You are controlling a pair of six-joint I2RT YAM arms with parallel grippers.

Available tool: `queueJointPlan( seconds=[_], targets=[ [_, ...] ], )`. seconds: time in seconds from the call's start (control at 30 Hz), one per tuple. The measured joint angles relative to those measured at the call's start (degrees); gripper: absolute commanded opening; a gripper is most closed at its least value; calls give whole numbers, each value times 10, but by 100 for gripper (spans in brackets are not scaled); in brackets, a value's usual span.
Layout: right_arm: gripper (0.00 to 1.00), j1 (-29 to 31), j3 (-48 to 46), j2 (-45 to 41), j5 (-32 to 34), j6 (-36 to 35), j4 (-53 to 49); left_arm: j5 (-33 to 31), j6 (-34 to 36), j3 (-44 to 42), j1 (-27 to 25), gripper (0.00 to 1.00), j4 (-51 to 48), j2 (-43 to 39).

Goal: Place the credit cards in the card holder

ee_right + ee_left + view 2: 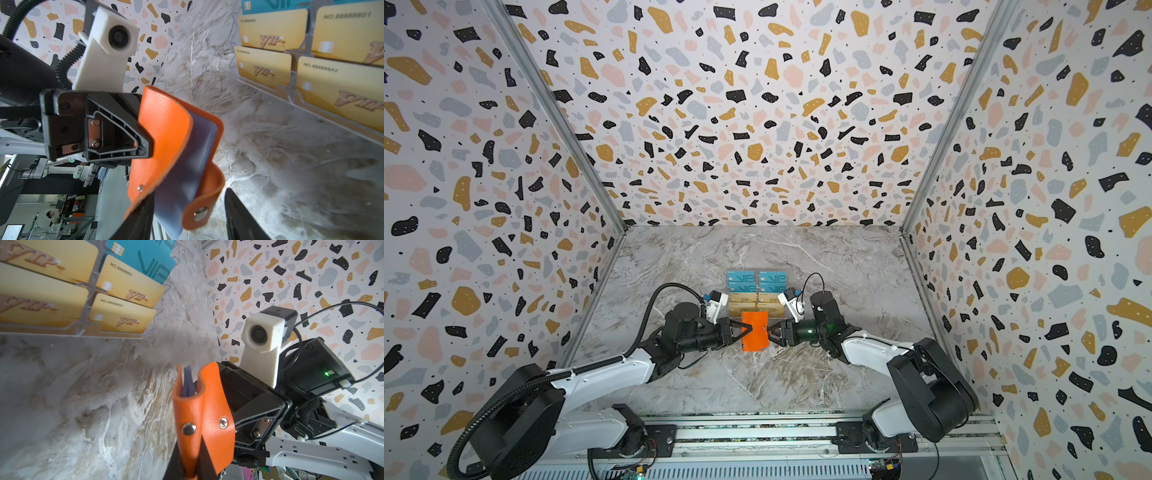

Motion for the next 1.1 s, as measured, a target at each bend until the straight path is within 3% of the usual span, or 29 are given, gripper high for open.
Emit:
queueJointPlan(
  seconds=[0.3,0.57,1.0,1.1],
  targets=[
    [58,-10,-23,1,-34,14,48,29,-27,-5,0,7,63,0],
    [42,-11,-59,31,-106,95,200,42,-42,-13,0,7,95,5],
    [14,-13,-63,54,-154,190,337,54,-46,-13,0,9,135,13],
    [10,-13,-63,54,-155,200,344,54,-46,-13,0,18,136,13]
  ],
)
